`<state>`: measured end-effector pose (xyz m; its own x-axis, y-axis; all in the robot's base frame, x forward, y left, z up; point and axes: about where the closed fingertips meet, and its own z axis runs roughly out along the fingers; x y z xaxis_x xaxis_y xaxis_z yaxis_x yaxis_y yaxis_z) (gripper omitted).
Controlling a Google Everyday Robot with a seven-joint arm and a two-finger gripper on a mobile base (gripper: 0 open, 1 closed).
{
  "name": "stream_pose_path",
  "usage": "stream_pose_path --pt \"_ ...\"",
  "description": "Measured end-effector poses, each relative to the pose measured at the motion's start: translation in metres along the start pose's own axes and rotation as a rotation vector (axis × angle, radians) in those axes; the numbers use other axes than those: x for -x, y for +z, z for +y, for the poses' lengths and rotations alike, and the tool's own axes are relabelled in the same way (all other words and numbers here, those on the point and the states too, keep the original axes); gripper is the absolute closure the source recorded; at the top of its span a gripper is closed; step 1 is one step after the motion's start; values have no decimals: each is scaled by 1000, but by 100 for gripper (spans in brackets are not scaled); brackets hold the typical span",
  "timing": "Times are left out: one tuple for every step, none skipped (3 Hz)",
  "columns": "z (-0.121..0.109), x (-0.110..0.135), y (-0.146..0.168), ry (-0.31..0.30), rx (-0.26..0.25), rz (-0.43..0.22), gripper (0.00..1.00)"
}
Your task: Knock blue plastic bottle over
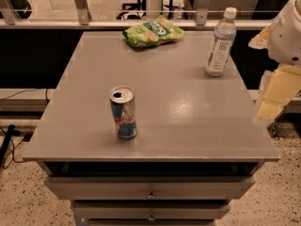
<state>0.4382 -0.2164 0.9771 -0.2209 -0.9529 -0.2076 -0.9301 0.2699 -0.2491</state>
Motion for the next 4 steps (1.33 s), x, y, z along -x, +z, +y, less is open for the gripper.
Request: stream_pose_path --pt "0 0 0 0 0 0 0" --pt "-10 0 6 -1 -19 -17 0" --pt "-43 -7 20 7 -65 -43 0" --pt "-82 -22 41 60 -113 -42 0"
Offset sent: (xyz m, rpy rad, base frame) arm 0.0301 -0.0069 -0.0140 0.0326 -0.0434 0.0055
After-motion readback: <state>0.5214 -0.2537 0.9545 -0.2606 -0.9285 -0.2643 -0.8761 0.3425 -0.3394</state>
